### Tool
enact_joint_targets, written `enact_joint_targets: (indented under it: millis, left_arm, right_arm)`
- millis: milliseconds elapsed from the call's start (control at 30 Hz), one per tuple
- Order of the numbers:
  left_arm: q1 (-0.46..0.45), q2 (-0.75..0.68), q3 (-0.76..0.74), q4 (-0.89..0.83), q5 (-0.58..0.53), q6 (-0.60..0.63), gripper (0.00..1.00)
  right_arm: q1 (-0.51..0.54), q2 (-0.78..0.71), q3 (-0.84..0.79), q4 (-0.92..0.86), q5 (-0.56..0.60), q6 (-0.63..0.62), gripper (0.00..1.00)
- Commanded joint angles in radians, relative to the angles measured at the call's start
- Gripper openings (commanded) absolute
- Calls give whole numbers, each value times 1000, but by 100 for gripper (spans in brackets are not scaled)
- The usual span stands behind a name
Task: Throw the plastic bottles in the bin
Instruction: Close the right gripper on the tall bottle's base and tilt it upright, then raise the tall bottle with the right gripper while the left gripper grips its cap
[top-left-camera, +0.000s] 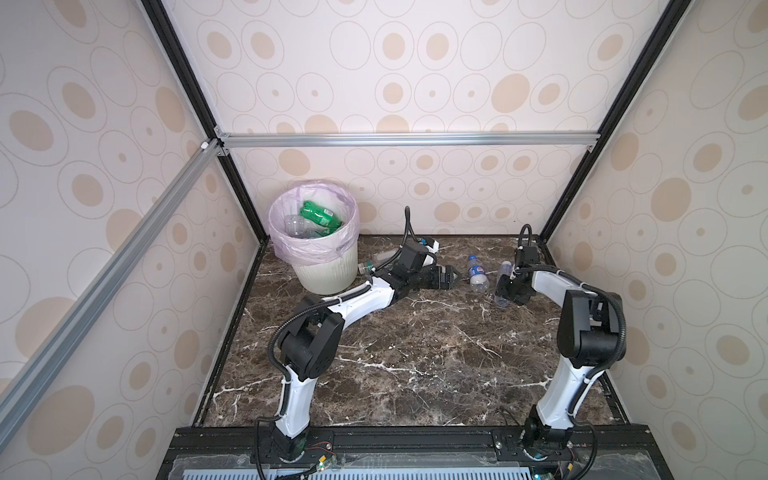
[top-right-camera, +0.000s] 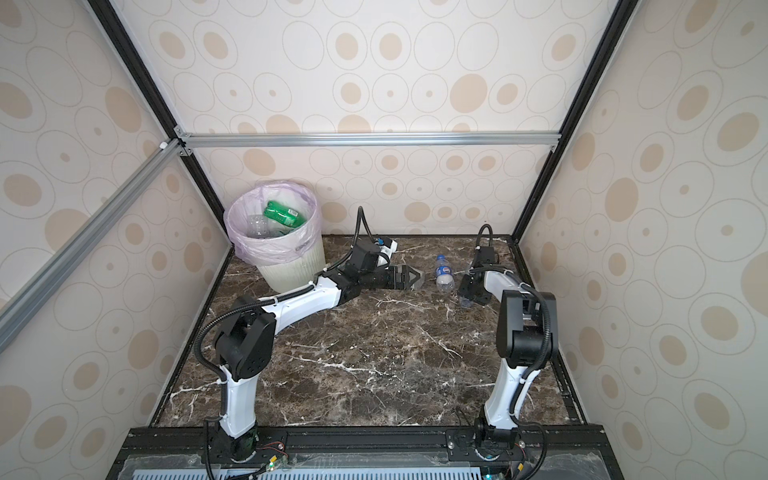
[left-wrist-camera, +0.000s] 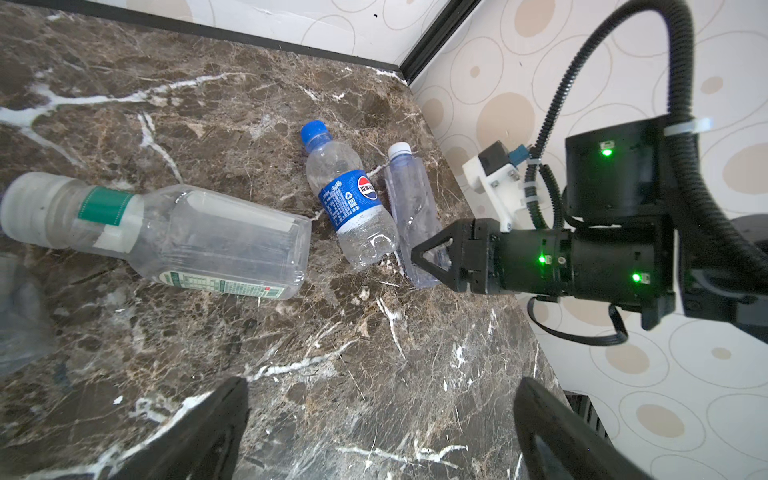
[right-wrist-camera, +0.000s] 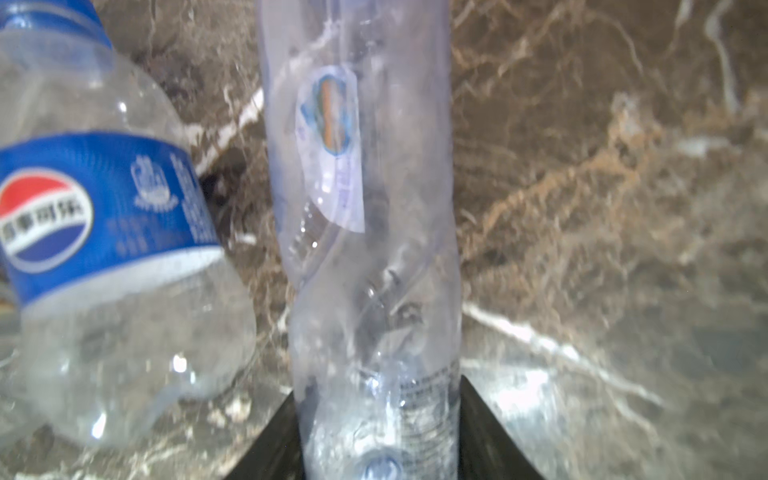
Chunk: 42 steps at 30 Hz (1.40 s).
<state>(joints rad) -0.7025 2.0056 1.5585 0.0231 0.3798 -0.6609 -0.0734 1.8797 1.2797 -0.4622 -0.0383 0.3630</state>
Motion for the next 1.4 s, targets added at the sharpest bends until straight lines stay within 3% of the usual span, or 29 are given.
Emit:
enact_joint_targets:
  millis: [0,333,600,833,1100,1367]
  left_arm:
    - [-7,-74,31,-33,10,-28,99]
    - [7,-169,-42,-113,24,-30,99]
    - [63,-247,-151,-39,118,-140,99]
    - [100,-310,-269,73,164,-216,99]
    - [108,-320,-333,232,206,-322,99]
    - [108,-321,-408,406,201,-405,92]
  right_arm:
    - [-4,-103,-64,-27,-22,27,51]
    - [81,-366,-209,-90,-59,21,50]
    - [260,-570,-277,-76,-104,-12,50]
    - [348,-693,-313,-34,-162,-7,50]
    - [444,-735,-328,11,-188,6,50]
    - [515,-701,-323,51,-183,27,50]
